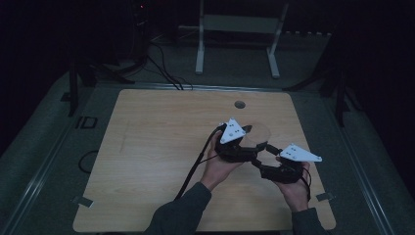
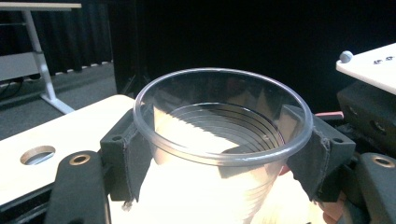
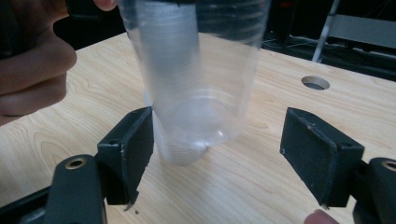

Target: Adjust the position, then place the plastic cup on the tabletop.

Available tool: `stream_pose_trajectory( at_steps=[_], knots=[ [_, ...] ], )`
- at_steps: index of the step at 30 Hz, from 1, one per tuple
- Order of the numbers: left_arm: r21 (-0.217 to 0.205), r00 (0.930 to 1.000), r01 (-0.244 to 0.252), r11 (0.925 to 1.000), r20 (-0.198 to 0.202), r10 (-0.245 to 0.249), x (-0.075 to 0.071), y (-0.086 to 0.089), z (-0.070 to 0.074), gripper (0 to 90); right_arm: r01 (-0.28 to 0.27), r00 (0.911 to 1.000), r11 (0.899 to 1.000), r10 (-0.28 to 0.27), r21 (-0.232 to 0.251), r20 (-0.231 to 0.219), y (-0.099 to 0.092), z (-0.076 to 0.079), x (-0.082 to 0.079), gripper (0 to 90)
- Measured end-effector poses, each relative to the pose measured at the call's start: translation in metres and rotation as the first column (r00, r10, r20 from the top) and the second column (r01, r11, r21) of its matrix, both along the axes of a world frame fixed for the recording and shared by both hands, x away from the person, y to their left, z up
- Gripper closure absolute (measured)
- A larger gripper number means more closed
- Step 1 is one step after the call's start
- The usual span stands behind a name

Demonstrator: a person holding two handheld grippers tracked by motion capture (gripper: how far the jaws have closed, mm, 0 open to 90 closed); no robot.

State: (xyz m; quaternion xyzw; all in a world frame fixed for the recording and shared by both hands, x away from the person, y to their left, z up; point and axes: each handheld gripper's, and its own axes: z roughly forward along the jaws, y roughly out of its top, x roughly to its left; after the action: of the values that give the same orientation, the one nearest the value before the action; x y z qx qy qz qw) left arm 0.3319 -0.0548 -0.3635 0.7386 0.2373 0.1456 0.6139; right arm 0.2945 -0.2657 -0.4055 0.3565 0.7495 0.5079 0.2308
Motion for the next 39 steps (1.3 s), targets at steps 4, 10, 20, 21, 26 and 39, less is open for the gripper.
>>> stream_pose_trajectory(
  at_steps=[4, 10, 20, 21, 26, 39],
  knots=[
    [-0.002, 1.0, -0.006, 1.0, 0.002, 0.006, 0.0, 0.001, -0.001, 28.9, 0.005, 1.0, 1.0, -0.005, 0.001, -0.004, -0.004, -0.003, -0.003, 25.5],
    [-0.01, 0.9998, -0.02, 0.9998, -0.005, 0.019, 0.002, 0.005, -0.005, 28.9, 0.01, 0.9998, 1.0, -0.01, -0.005, -0.015, -0.007, -0.007, -0.005, 25.6],
    [-0.005, 0.9996, -0.026, 0.9997, 0.01, 0.026, 0.0, 0.01, -0.008, 29.1, 0.033, 0.9993, 0.999, -0.033, 0.0, -0.019, -0.017, -0.009, -0.01, 25.6],
    [-0.005, 0.9996, -0.026, 0.9997, 0.01, 0.026, 0.0, 0.01, -0.008, 29.1, 0.033, 0.9993, 0.999, -0.033, 0.0, -0.019, -0.017, -0.009, -0.01, 25.6],
    [-0.001, 0.9994, -0.028, 0.9996, 0.019, 0.028, 0.0, 0.01, -0.011, 29.1, 0.044, 0.9989, 0.999, -0.044, 0.006, -0.014, -0.021, -0.008, -0.011, 25.6],
    [-0.001, 0.9993, -0.024, 0.9997, 0.029, 0.024, -0.002, 0.009, -0.017, 29.3, 0.063, 0.998, 0.998, -0.063, 0.017, -0.01, -0.028, -0.007, -0.013, 25.6]
  ],
)
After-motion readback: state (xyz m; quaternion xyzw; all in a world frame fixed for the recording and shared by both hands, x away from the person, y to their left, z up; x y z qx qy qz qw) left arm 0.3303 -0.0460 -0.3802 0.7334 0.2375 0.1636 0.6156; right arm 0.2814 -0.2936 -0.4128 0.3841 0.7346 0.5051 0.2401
